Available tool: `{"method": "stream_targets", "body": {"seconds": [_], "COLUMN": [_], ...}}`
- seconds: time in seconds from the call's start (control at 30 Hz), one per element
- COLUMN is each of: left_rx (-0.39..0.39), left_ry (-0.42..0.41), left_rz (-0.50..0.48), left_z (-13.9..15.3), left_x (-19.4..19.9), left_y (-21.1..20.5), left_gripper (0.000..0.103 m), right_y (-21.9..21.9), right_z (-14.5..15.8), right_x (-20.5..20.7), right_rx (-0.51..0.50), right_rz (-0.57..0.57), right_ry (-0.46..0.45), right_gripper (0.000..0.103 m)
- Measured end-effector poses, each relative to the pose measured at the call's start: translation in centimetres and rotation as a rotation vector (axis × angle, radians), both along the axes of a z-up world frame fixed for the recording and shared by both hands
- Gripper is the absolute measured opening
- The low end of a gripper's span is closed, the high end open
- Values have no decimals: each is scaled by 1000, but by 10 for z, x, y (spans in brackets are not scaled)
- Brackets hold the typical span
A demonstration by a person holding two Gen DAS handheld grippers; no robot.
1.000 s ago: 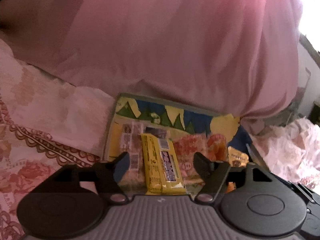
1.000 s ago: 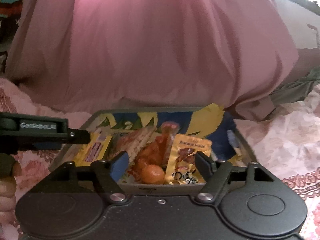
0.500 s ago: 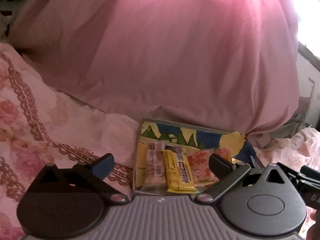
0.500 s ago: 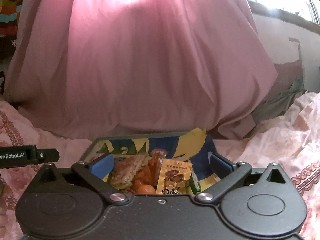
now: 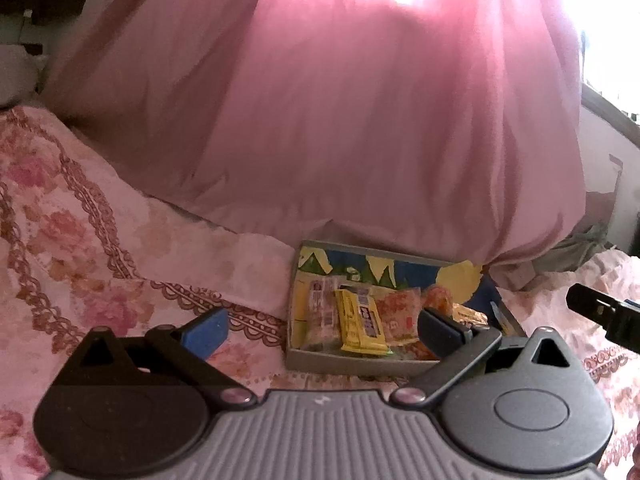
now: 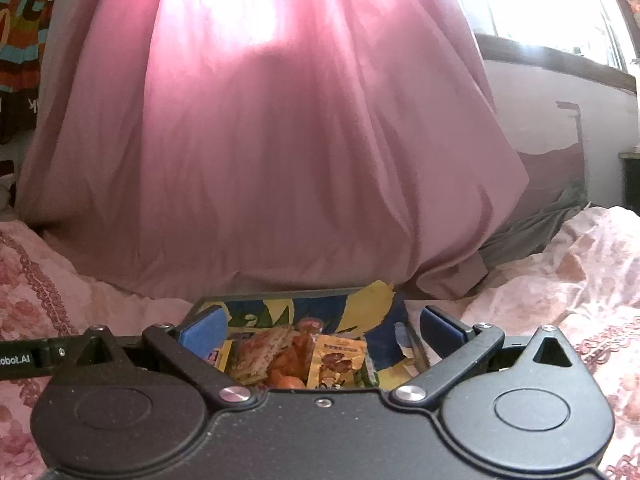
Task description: Organize snacks
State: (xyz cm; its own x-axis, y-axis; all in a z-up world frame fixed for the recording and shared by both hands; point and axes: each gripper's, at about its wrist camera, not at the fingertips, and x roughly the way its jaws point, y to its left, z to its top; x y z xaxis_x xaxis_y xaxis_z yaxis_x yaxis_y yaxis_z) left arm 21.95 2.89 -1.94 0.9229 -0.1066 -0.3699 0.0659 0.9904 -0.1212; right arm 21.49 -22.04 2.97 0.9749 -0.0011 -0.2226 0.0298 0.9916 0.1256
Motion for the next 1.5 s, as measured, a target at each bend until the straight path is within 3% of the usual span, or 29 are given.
{"method": "stream_targets", "body": {"seconds": [0.33, 1.03, 1.5], "left_rx": [34, 50, 93], "left_ry": [-16, 26, 79], "left_rz": [-4, 36, 30], "left_z": [10, 2, -5], "left_x": [-42, -112, -144], "left_y": [-7, 8, 3], "left_gripper": [103, 103, 103], "right_y": [-13, -8, 10], "right_z": [5, 5, -11], "right_x": [-45, -124, -155], "right_rx": [16, 11, -5], "right_rz": [-23, -29, -4], "right_ry": [-2, 41, 137], "right_gripper": [102, 102, 102]}}
